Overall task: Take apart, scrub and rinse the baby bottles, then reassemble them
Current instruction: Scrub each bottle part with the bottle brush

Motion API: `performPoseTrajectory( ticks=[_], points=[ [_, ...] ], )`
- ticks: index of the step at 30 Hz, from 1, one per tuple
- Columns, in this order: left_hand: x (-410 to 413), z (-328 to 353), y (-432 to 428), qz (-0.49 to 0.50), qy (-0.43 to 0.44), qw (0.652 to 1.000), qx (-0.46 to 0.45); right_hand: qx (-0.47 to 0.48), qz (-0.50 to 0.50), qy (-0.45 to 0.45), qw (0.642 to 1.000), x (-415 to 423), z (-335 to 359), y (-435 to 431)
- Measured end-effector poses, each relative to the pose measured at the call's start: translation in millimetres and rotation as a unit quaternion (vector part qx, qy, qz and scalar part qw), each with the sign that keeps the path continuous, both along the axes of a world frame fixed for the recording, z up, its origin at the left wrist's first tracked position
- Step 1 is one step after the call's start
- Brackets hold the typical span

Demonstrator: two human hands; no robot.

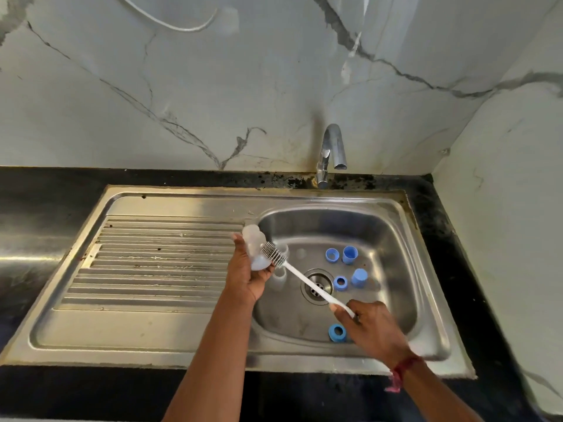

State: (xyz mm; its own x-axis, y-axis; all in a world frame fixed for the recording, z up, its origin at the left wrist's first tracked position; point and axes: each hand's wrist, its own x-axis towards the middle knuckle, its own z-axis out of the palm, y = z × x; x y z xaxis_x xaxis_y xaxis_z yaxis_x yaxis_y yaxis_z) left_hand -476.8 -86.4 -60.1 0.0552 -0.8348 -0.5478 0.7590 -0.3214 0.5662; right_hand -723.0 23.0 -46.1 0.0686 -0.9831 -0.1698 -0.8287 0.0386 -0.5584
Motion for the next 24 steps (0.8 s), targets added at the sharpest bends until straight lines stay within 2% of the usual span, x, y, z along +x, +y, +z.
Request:
performPoseTrajectory(
  ticks=[3, 11, 14, 21, 24],
  points=[
    [-16, -1, 3, -0.036, -0.029, 0.999, 0.011, 0.013, -0.032, -0.052, 0.998, -6, -3, -3],
    [-35, 8, 5, -0.054, -0.013, 0.998, -0.034, -0.026, -0.019, -0.039, 0.999, -16, 16, -35],
    [-31, 6, -1, -0.033, 0.008, 0.999, -0.034, -0.007, -0.003, -0.06, 0.998, -22, 7, -27],
    [-32, -6, -4, -0.02, -0.071, 0.997, -0.023, 0.013, 0.013, -0.094, 0.995, -37, -1, -12],
    [-42, -1, 0, -0.03, -0.11, 0.993, -0.028, -0.015, 0.01, -0.097, 0.995, -45, -3, -16]
  ],
)
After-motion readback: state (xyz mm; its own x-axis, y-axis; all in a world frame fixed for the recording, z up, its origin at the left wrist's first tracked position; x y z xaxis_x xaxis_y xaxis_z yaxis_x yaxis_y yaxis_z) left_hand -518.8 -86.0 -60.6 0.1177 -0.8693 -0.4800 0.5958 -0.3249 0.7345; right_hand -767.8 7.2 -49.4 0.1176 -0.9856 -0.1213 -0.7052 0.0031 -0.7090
